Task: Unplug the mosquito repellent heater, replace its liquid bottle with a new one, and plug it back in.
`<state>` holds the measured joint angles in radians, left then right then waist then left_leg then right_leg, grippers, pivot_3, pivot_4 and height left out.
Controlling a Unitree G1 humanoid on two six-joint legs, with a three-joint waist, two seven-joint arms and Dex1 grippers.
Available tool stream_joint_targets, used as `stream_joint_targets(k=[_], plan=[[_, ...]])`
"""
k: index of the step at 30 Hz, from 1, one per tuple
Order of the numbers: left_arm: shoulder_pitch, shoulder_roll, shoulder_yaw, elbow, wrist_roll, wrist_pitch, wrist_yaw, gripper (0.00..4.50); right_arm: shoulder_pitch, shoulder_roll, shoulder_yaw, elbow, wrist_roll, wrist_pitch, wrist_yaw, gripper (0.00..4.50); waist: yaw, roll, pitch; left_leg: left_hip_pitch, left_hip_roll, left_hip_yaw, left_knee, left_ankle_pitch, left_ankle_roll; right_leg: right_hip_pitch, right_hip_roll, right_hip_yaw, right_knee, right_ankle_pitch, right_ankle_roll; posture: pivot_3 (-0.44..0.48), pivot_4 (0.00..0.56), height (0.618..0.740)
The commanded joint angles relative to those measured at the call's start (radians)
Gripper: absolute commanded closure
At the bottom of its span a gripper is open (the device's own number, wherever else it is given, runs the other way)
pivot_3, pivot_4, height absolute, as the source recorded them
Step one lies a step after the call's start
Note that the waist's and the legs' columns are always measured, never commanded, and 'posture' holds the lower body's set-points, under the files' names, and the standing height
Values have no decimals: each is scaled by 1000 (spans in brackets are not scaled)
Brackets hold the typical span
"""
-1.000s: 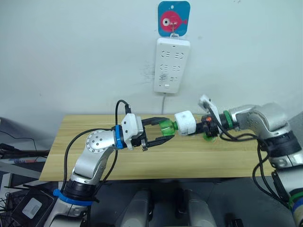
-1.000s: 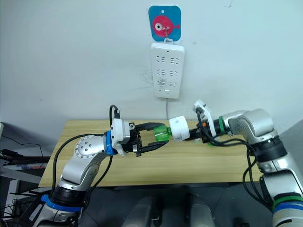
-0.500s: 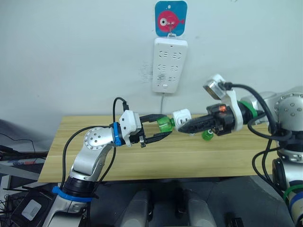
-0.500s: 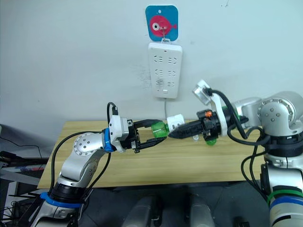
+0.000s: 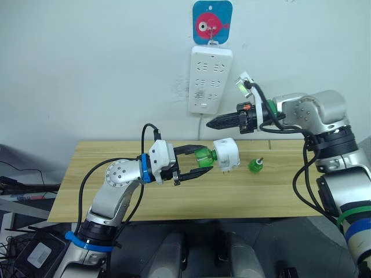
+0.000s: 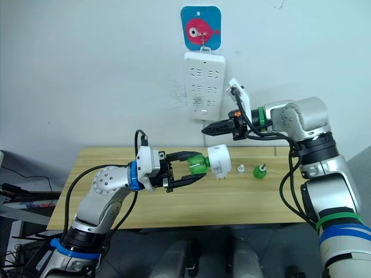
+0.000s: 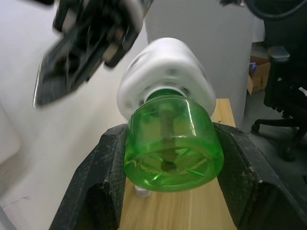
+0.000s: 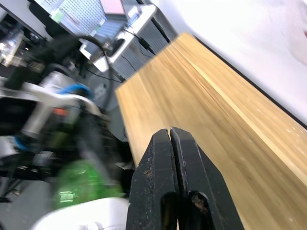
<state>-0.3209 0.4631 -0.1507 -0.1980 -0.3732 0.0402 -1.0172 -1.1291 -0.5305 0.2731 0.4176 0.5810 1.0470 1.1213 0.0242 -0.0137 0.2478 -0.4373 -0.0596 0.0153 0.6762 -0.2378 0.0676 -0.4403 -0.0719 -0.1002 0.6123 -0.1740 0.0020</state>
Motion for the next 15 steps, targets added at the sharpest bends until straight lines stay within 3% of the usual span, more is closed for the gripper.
stream_joint_targets(k=[1,8,15], plan=[[2,-1,13,-49,-21,-1,3,2232,-23,-4,-36,28,-34,-38,16,4446,1,0,0,0,0,0,0,0,0,0,0,0,0,0,0,36,227,740],[27,11,31,-78,-40,2,1,2232,45,-144,-90,16,-30,26,99,4446,6,0,0,0,-1,-1,0,0,0,1,0,0,0,0,0,36,228,740],[10,21,56,-62,-51,-7,-18,2232,183,-326,-69,-171,67,194,275,4446,2,3,2,0,0,-1,0,0,0,0,0,0,0,-1,1,20,230,740]])
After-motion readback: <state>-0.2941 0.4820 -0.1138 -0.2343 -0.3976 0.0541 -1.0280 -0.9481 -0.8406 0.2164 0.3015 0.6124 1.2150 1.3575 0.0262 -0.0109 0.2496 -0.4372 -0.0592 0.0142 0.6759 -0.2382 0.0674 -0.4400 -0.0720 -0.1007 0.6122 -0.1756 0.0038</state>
